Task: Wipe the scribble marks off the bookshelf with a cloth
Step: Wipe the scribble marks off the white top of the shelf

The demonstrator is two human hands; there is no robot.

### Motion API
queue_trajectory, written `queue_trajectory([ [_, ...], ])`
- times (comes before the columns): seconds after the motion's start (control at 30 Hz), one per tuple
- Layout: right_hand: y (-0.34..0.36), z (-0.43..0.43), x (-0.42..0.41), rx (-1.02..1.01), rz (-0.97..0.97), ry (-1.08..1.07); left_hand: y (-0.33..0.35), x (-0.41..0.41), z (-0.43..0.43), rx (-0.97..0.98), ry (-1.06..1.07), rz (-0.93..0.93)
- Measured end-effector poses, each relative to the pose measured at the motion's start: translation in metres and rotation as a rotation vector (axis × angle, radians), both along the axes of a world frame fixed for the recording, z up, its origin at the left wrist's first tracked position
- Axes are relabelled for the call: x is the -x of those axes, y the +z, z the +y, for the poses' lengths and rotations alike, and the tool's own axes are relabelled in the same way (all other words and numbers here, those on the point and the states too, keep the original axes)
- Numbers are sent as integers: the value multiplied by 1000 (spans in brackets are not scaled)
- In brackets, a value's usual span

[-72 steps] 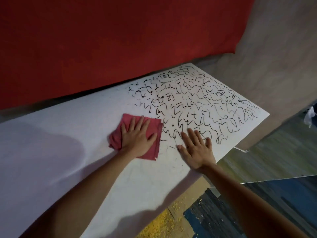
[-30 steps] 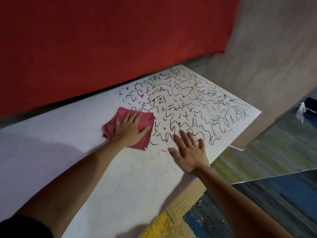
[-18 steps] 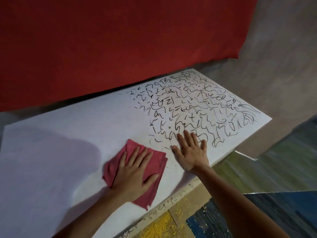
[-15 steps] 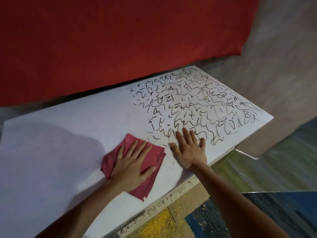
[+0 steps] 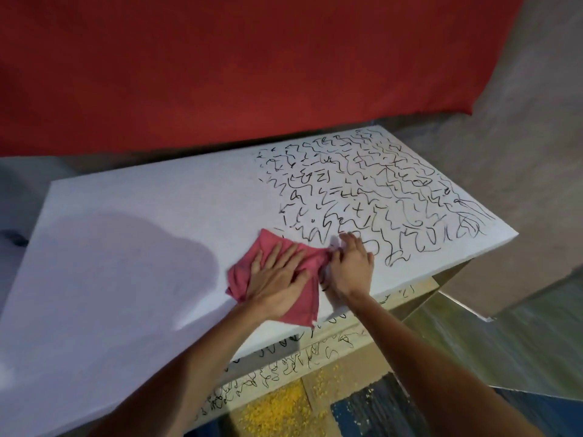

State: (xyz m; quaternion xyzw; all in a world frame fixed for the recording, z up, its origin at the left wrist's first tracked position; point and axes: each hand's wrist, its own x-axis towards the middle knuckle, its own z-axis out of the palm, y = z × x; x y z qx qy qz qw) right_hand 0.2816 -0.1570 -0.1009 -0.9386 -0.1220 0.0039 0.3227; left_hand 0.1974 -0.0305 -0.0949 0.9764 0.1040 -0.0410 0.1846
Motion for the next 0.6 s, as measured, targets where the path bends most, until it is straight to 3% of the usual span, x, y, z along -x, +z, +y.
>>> queue_trajectory([
  [0.07,10,16,10,-121,-127,23,10,13,10,368,52,-120],
  [0.13,15,40,31,-108,-169,268,19,16,37,696,182,-317],
  [0.2,8,59,54,207,-88,527,19,10,73,559,234,-504],
  [0.27,-2,66,56,456,-76,587,10,-7,109,270,250,-473],
  [0.4,-3,80,28,533,-58,516,-11,-31,145,-86,287,-51],
  [0.47,-1,93,8,549,-31,453,-15,-35,147,-191,260,23],
  [0.6,-1,119,-36,538,-12,368,-19,-35,147,-215,262,35],
])
